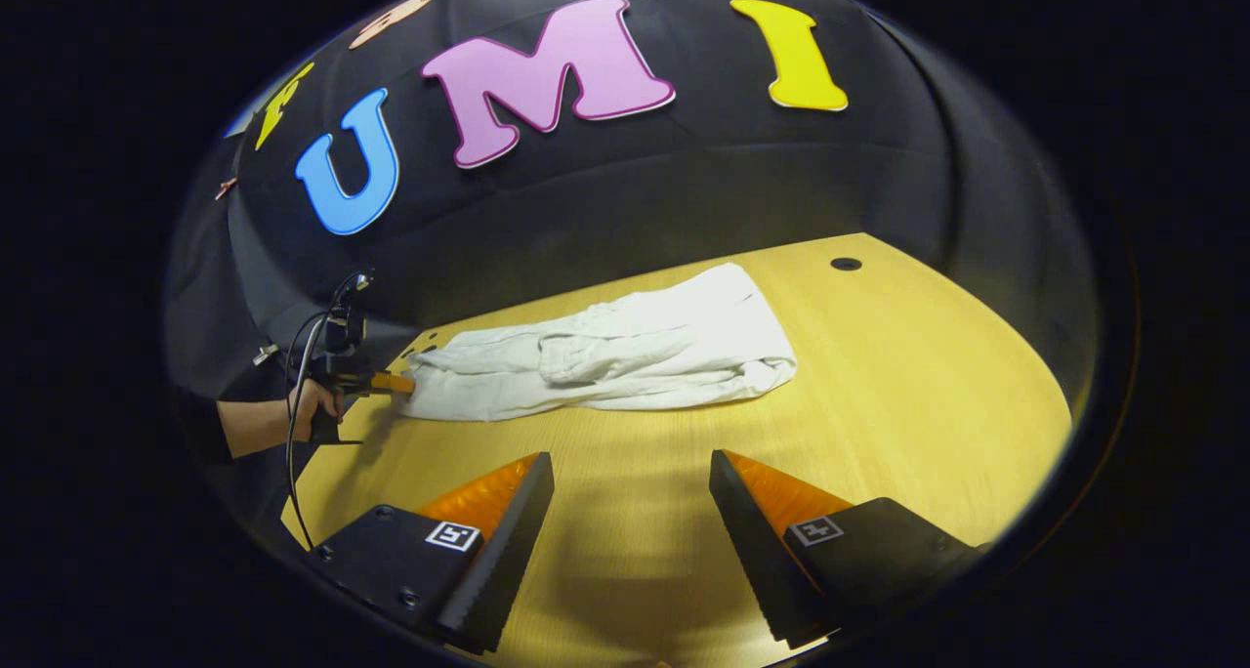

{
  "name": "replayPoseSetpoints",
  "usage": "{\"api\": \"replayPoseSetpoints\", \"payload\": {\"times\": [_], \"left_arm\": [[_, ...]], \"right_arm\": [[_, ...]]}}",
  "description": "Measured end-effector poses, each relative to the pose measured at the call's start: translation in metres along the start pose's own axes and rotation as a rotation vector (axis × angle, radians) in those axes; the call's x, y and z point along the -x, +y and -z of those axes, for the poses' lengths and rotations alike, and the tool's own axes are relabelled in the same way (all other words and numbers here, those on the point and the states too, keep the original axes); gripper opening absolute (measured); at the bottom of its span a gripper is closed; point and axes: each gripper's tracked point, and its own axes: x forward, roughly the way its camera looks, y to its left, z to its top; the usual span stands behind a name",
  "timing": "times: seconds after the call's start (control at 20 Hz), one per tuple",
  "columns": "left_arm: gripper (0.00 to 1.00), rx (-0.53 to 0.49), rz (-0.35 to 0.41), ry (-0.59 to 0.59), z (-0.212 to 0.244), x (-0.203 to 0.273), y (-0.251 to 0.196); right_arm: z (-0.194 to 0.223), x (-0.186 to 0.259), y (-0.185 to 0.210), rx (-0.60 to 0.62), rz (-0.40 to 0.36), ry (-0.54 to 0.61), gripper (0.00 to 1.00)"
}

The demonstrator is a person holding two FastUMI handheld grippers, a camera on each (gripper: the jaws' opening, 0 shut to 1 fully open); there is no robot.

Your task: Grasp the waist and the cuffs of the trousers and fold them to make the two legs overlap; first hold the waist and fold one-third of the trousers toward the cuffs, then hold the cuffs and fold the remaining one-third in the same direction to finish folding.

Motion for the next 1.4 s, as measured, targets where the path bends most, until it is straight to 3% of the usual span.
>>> {"api": "replayPoseSetpoints", "payload": {"times": [0.1, 0.35, 0.5, 0.7, 1.1, 1.4], "left_arm": [[0.02, 0.045, 0.036, -0.084, -0.024, 0.015, -0.019], [0.05, 0.063, 0.080, -0.133, -0.049, 0.048, -0.050], [0.05, 0.141, 0.107, -0.166, -0.075, 0.067, -0.075], [0.05, 0.153, 0.154, -0.214, -0.110, 0.096, -0.117], [0.05, 0.117, 0.328, -0.246, -0.146, 0.139, -0.256], [0.05, 0.017, 0.481, -0.212, -0.135, 0.146, -0.378]], "right_arm": [[-0.016, 0.013, -0.019, 0.029, 0.039, -0.007, 0.98], [-0.048, 0.036, -0.046, 0.069, 0.089, 0.006, 0.98], [-0.068, 0.044, -0.049, 0.049, 0.089, 0.000, 0.99], [-0.085, 0.053, -0.053, 0.063, 0.078, -0.016, 0.98], [-0.109, 0.068, -0.084, 0.028, 0.094, -0.064, 0.98], [-0.122, 0.083, -0.122, 0.004, 0.146, -0.095, 0.98]]}}
